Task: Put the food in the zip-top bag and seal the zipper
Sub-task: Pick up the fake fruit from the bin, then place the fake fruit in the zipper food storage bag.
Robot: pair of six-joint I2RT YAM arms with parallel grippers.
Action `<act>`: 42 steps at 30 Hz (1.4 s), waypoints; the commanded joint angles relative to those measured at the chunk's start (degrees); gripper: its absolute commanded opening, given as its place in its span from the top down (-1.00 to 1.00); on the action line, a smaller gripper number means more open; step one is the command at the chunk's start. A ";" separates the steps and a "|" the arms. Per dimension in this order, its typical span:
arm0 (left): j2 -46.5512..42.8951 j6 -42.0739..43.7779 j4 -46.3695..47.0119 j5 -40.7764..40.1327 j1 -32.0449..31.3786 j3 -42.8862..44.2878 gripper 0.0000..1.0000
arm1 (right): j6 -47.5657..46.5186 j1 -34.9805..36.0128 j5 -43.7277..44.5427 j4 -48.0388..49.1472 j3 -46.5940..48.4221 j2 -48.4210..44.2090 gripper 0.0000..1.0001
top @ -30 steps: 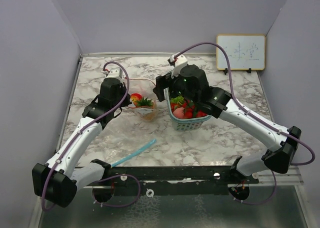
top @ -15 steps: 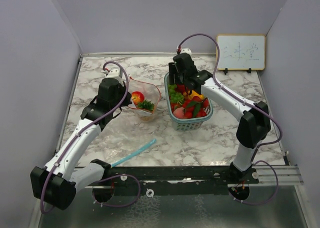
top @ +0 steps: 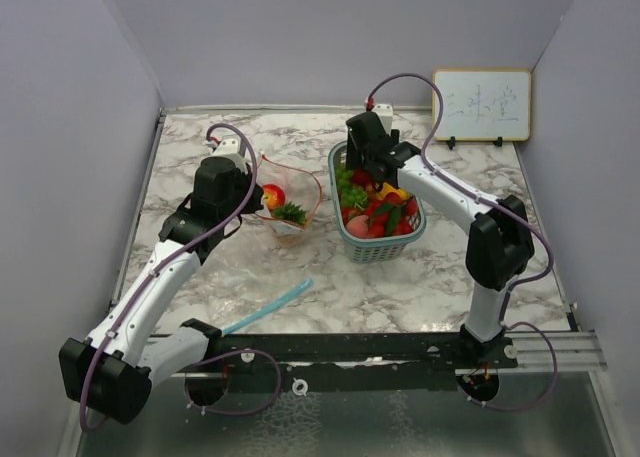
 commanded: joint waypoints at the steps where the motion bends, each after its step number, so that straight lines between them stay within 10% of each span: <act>1: -0.49 0.93 2.14 1.36 -0.11 0.17 1.00 | 0.83 -1.68 0.10 0.29 -0.82 3.01 -0.43; 12: -0.38 1.07 1.39 1.01 -0.15 0.16 1.00 | 0.12 -1.76 -8.26 2.47 -4.51 5.14 -0.68; 24: 0.71 0.54 1.43 1.35 -0.10 -0.01 1.00 | -1.86 -1.76 -11.29 3.76 -5.55 -5.22 0.12; 36: 1.74 0.52 1.54 1.65 -0.11 0.46 1.00 | -9.36 1.37 -54.22 15.18 -9.65 -22.41 0.13; 42: 2.03 -0.13 1.72 2.62 -0.11 1.49 1.00 | -10.62 8.52 -57.52 19.39 -10.51 -22.31 0.11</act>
